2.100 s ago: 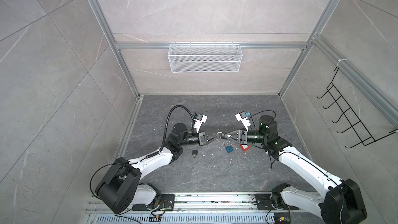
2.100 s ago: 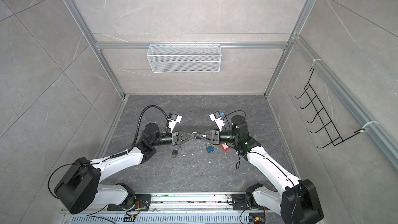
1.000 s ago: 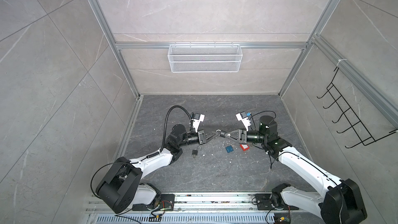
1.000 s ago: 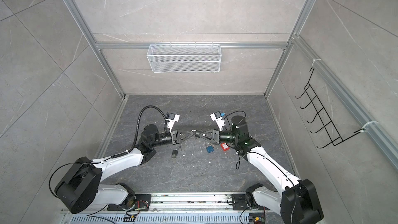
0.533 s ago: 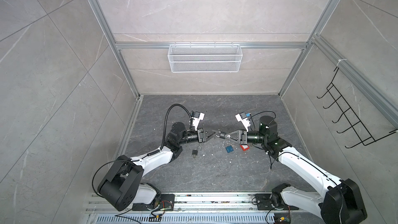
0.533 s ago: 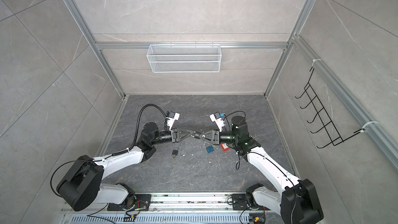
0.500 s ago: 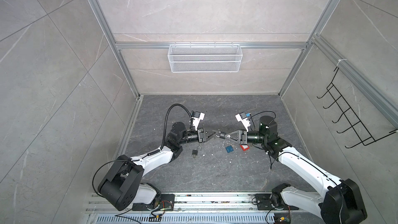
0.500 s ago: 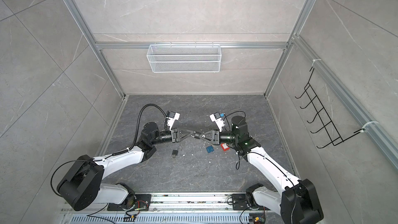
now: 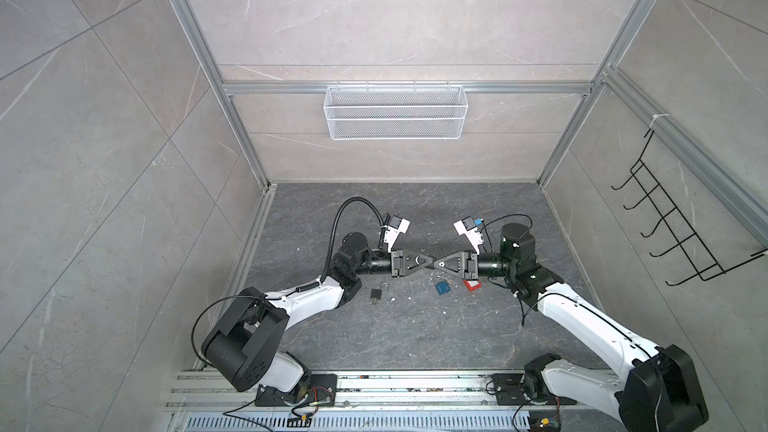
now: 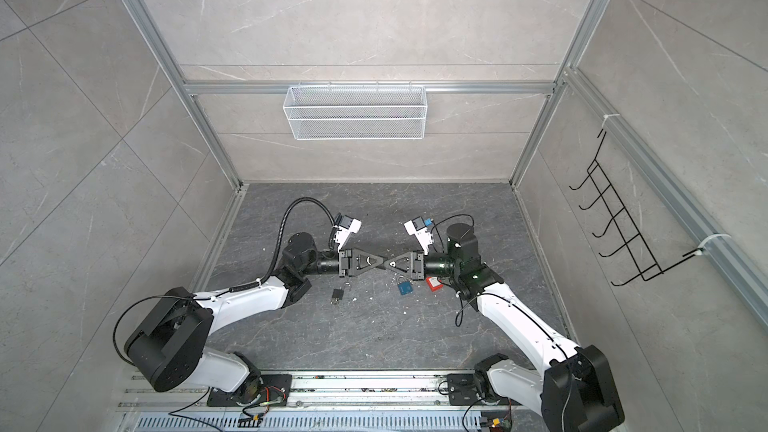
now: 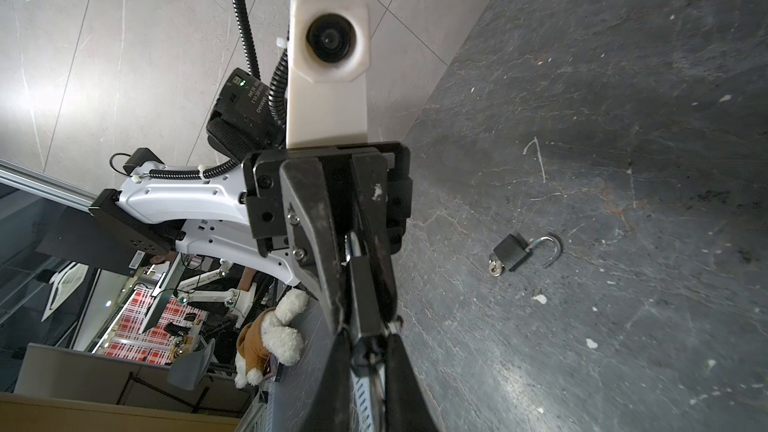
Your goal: Lock with the key
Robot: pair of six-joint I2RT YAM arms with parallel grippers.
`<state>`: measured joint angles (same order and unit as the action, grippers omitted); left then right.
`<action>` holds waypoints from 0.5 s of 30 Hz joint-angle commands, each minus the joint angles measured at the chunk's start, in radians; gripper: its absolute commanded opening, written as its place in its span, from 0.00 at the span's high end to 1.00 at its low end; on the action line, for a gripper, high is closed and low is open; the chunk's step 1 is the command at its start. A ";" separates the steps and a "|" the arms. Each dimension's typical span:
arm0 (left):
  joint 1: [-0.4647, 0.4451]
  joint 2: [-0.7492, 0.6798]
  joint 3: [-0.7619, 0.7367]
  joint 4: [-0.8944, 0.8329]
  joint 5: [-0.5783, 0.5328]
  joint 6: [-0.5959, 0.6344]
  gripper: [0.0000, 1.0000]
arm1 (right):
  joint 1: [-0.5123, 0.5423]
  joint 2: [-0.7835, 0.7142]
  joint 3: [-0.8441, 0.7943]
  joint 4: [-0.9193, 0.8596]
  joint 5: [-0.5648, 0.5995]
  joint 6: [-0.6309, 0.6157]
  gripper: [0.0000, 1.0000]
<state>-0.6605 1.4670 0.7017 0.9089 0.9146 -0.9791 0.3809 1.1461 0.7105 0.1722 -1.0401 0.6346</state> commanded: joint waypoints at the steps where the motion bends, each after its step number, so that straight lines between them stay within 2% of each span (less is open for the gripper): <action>1: -0.008 0.000 0.035 0.056 0.031 0.000 0.92 | 0.002 0.002 0.026 -0.008 -0.003 -0.019 1.00; 4: -0.008 -0.001 0.035 0.055 0.030 0.000 1.00 | 0.003 0.002 0.029 -0.014 0.002 -0.019 1.00; 6: -0.008 -0.003 0.033 0.056 0.024 0.000 1.00 | 0.003 0.001 0.032 -0.023 0.010 -0.019 1.00; 8: -0.005 -0.011 0.019 0.056 -0.005 0.004 1.00 | 0.000 -0.005 0.031 -0.032 0.023 -0.017 0.85; 10: 0.003 -0.025 -0.002 0.058 -0.052 0.006 1.00 | -0.004 -0.014 0.025 -0.039 0.035 -0.015 0.77; 15: 0.025 -0.045 -0.033 0.085 -0.090 -0.008 1.00 | -0.007 -0.034 0.007 -0.045 0.040 -0.012 0.74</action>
<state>-0.6479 1.4643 0.6731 0.9169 0.8608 -0.9821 0.3782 1.1416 0.7124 0.1371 -1.0092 0.6323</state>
